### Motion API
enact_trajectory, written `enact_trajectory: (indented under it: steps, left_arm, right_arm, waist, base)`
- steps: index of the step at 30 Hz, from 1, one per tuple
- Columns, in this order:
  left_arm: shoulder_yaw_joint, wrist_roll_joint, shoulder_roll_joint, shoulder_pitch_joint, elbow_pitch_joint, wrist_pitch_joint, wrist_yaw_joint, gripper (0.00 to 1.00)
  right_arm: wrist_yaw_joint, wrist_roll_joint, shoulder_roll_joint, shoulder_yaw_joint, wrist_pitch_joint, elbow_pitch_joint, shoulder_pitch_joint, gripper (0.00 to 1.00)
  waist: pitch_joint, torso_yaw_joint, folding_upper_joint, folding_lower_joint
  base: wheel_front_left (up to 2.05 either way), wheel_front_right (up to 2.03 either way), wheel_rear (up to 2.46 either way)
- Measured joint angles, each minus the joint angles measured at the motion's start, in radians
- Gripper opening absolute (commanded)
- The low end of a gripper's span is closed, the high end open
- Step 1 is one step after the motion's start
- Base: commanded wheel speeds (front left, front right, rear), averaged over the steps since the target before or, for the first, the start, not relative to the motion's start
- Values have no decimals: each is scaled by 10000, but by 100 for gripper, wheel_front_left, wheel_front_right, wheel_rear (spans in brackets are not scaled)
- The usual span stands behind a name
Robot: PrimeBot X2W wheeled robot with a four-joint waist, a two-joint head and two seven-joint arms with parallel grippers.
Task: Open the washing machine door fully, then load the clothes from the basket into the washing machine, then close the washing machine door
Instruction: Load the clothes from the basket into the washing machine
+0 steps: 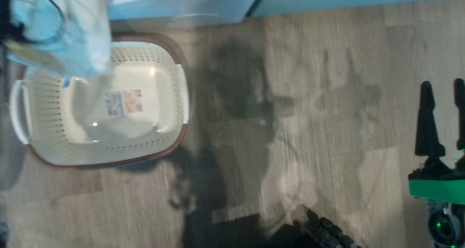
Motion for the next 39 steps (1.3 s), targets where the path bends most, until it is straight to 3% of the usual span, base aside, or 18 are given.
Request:
enact_trajectory:
  steps: [9, 21, 27, 39]
  left_arm:
    - [-81, 176, 903, -2128, 1095, 1588, -167, 0]
    - [-458, 604, 1778, -4179, 2309, 1891, -424, 0]
    - [-761, 926, 1893, -5104, 2608, 696, -525, 0]
    - [-1133, 1655, 1743, -6966, 3070, -3005, -458, 0]
  right_arm:
    - [0, 688, 2, 543, 0, 33, -385, 100]
    - [0, 1149, 8, 1112, 0, 96, -476, 100]
    - [0, 1250, 8, 1279, 0, 104, -555, 100]
    - [0, 1421, 10, 1476, 0, 48, -588, 100]
  waist:
    - [777, -837, 0, -1]
    - [1521, -1939, 0, -1]
    - [1801, -2246, 0, 0]
    - [2124, -2483, 1, -2]
  base:
    - [0, 0, 0]
    - [0, 0, 0]
    - [0, 0, 0]
    - [0, 0, 0]
